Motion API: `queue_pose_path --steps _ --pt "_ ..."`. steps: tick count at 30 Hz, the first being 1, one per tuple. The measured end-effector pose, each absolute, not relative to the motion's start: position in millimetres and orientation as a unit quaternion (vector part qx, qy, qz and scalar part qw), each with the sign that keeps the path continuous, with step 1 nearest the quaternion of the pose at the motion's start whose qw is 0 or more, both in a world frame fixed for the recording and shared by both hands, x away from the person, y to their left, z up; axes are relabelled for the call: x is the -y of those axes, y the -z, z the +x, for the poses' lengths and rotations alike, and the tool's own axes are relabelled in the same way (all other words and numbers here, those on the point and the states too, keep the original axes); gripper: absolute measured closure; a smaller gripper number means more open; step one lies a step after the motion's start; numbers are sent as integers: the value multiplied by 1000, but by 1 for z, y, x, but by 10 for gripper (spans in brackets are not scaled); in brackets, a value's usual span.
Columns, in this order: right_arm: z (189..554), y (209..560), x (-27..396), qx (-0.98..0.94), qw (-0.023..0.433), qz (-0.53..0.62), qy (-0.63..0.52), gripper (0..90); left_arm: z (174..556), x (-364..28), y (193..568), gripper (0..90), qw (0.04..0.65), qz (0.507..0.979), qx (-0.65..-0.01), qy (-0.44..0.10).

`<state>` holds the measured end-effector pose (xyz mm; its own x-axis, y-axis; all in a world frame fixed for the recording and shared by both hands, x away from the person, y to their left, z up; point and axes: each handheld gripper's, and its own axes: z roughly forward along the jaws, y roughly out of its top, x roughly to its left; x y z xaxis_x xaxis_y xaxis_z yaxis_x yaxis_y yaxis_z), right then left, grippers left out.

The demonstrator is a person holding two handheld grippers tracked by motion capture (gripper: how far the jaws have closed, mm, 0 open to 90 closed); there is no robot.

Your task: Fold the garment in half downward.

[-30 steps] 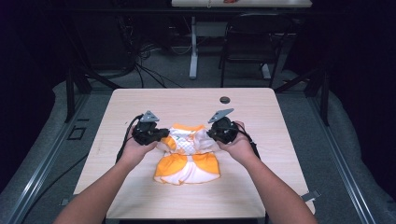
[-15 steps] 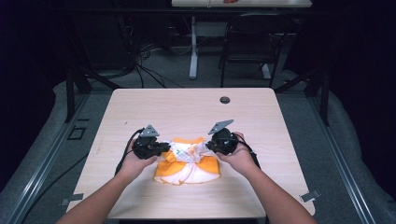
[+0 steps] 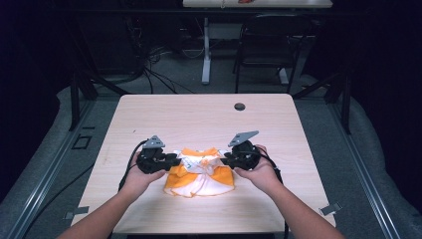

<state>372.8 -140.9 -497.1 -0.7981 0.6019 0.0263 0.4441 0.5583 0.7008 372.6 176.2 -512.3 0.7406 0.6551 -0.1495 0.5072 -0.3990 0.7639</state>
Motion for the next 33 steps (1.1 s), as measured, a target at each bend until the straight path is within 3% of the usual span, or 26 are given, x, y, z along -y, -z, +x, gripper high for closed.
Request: queue_pose_path --steps 7,15,20,33 --pt "376 493 140 -868 94 309 -378 702 381 -178 508 750 421 822 -373 -89" --pt "372 491 143 -868 91 308 -380 689 390 -178 515 893 407 819 -395 -91" --pt "374 486 144 -860 114 316 -383 860 388 -173 517 900 409 820 -393 -78" --pt "358 507 123 -885 90 287 -355 884 355 -163 524 900 410 838 -357 -43"
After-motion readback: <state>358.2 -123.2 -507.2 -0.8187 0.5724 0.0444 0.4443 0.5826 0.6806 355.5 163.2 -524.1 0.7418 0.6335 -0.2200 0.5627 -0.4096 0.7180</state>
